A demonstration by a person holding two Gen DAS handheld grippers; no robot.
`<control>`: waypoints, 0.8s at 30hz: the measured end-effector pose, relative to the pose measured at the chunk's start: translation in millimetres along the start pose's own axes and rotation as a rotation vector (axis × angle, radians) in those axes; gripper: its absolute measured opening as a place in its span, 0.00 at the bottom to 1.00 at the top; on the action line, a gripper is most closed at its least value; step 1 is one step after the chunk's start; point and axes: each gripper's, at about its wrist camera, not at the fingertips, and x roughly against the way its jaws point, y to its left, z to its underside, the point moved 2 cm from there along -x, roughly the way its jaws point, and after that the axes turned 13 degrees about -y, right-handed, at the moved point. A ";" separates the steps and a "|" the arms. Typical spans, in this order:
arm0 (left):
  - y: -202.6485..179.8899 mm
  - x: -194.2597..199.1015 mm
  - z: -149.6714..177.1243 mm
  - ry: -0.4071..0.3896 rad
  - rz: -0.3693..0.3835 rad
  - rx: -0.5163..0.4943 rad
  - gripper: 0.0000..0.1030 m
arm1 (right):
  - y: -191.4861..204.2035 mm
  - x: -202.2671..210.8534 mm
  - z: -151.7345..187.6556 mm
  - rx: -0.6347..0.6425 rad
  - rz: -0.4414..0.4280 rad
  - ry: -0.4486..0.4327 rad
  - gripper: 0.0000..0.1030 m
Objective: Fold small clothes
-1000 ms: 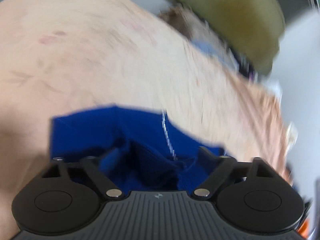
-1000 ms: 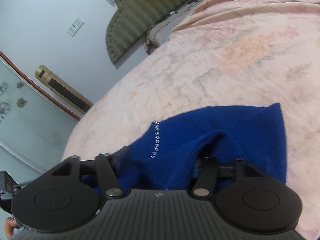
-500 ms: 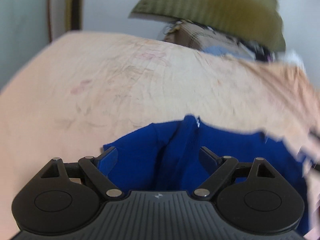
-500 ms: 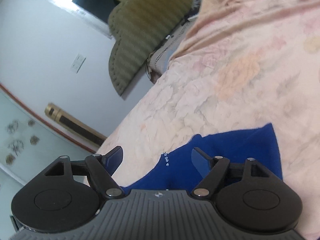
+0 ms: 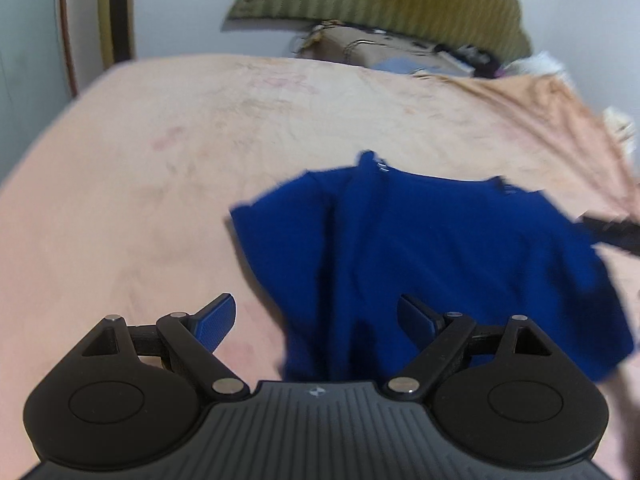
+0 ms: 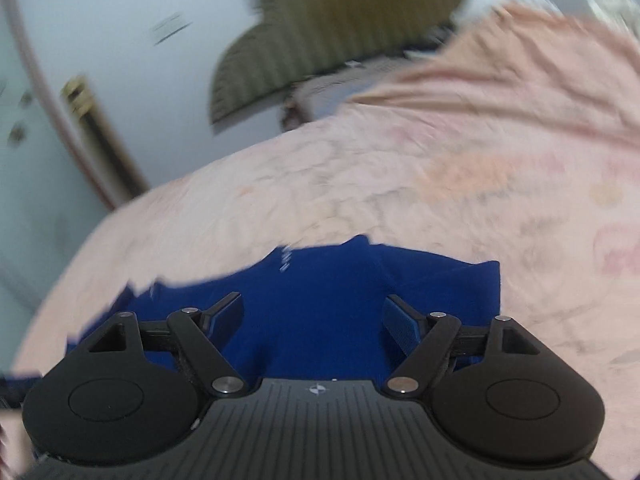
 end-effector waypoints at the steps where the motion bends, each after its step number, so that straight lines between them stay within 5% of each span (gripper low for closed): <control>1: 0.7 6.0 4.1 0.003 0.024 0.011 0.85 | 8.7 5.7 5.8 0.037 -0.030 0.014 0.78; 3: -0.6 18.1 12.0 -0.002 0.068 0.003 0.83 | 18.9 16.5 14.7 0.074 -0.076 0.036 0.79; 5: -4.9 25.9 19.4 0.003 0.100 -0.020 0.67 | 22.1 25.8 22.9 0.077 -0.080 0.048 0.79; 11: -6.0 28.9 42.4 0.049 0.153 -0.034 0.47 | -8.6 66.8 35.6 -0.018 0.024 0.027 0.79; 16: -1.3 27.0 50.1 0.053 0.184 0.015 0.45 | -36.3 90.0 55.3 -0.025 0.121 0.055 0.79; 20: -0.5 22.0 49.8 0.063 0.177 0.053 0.31 | -46.6 94.4 67.1 -0.036 0.143 0.073 0.71; 21: -0.2 21.4 49.7 0.064 0.175 0.061 0.27 | -46.5 95.2 68.6 -0.037 0.131 0.073 0.66; 23: 1.6 21.1 50.1 0.069 0.171 0.083 0.13 | -44.1 93.8 70.9 -0.037 0.106 0.095 0.34; 24: 3.3 21.8 50.0 0.072 0.171 0.096 0.09 | -42.8 93.6 71.2 -0.034 0.103 0.103 0.26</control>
